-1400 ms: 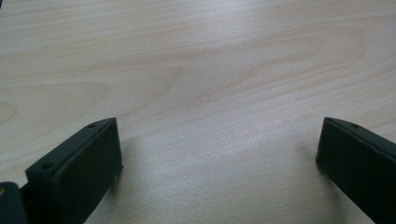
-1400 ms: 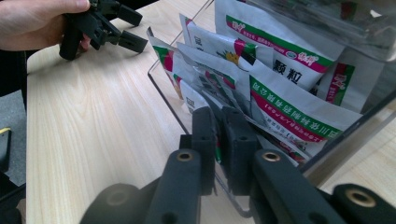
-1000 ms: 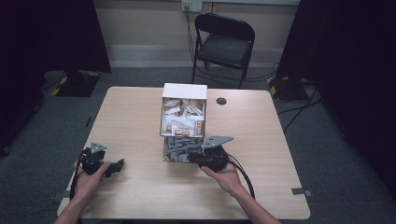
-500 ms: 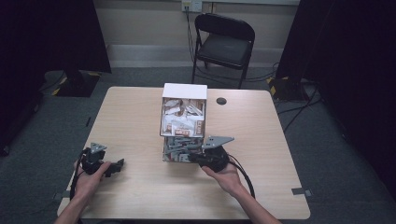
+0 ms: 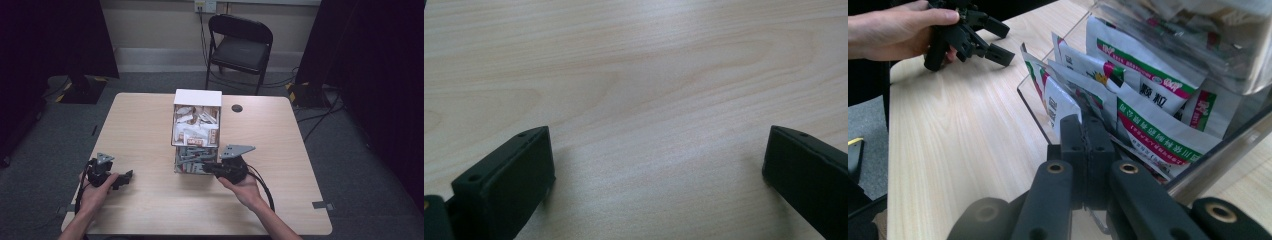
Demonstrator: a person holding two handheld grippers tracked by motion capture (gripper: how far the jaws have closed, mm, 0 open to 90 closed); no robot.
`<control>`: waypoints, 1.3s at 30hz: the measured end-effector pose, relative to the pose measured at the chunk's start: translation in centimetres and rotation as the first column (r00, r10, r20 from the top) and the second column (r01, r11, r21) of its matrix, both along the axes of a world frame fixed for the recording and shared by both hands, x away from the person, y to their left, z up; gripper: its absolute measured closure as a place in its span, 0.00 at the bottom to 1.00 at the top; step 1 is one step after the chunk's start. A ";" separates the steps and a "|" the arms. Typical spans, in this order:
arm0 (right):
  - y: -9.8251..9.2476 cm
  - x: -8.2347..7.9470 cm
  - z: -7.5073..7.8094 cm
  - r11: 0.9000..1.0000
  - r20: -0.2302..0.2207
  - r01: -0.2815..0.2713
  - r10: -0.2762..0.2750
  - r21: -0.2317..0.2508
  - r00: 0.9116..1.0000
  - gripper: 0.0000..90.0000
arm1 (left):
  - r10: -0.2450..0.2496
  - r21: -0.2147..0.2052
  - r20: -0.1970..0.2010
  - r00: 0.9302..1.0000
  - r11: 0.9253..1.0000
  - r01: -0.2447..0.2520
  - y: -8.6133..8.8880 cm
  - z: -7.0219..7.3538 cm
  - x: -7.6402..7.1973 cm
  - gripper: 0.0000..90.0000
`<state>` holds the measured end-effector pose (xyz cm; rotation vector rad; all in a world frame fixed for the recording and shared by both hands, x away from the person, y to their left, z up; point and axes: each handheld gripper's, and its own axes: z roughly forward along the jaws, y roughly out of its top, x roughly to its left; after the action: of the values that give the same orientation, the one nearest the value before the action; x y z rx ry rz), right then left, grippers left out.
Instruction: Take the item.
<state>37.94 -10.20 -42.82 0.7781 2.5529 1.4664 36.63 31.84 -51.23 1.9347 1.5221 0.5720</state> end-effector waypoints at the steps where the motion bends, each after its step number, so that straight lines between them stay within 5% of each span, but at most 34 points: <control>1: 0.0 0.0 0.0 1.000 0.000 0.000 0.000 0.000 1.000 1.00 | 0.000 0.000 0.000 1.000 1.000 0.000 0.0 0.0 0.0 0.00; 39: -1.1 -0.6 2.1 0.998 0.021 0.000 -0.001 0.063 1.000 1.00 | 0.000 -0.002 0.001 1.000 1.000 0.000 0.0 0.0 0.0 0.00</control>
<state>37.39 -11.33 -40.73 0.7678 2.5019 1.5538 36.65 31.83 -51.24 1.9324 1.5219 0.5712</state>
